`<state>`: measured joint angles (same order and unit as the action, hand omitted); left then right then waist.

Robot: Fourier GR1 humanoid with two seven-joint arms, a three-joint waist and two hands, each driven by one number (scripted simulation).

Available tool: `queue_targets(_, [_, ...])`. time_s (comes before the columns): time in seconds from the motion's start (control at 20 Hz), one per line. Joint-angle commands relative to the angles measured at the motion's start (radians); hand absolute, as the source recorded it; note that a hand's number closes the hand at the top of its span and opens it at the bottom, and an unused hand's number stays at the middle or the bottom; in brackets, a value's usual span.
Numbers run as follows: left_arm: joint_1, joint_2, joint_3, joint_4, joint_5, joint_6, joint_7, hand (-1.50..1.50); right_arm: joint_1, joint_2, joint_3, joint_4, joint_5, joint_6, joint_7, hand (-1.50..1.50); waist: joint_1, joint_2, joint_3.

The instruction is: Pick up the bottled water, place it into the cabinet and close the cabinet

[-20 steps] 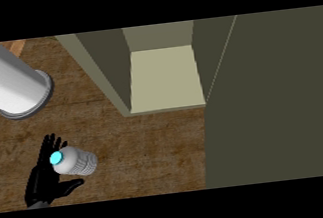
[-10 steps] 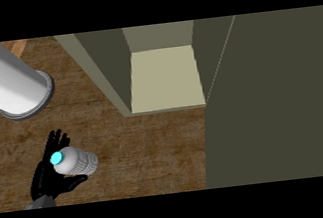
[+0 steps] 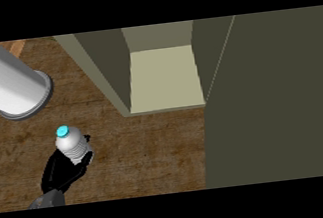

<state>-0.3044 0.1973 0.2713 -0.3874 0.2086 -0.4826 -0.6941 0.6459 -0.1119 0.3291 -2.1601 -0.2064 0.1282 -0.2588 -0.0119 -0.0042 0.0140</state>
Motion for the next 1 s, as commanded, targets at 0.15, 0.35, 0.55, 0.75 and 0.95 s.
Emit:
queue_targets(0.15, [-0.034, -0.057, -0.011, 0.018, 0.015, -0.079, -0.018, 1.50, -0.026, -0.006, -0.024, -0.011, -0.025, -0.011, 0.033, -1.50, -0.001, 0.006, -0.015])
queue_targets(0.35, [-0.030, -0.068, -0.031, 0.024, -0.019, -0.019, -0.068, 1.50, -0.090, -0.003, -0.052, 0.064, -0.034, 0.001, 0.010, -1.50, 0.003, 0.007, -0.015])
queue_targets(0.55, [-0.005, -0.051, -0.020, 0.000, 0.002, -0.060, -0.097, 1.50, -0.018, -0.012, -0.021, 0.034, -0.018, 0.001, -0.010, -1.50, 0.002, 0.005, -0.015])
queue_targets(0.75, [-0.042, 0.002, 0.024, 0.030, 0.057, -0.133, -0.059, 1.50, -0.014, -0.010, 0.005, -0.008, -0.022, -0.007, 0.020, -1.50, -0.001, 0.006, -0.015])
queue_targets(0.95, [-0.044, -0.016, 0.055, 0.005, 0.118, -0.147, -0.010, 1.50, 0.040, -0.030, 0.004, -0.039, -0.020, -0.004, 0.002, -1.50, 0.000, 0.004, -0.015])
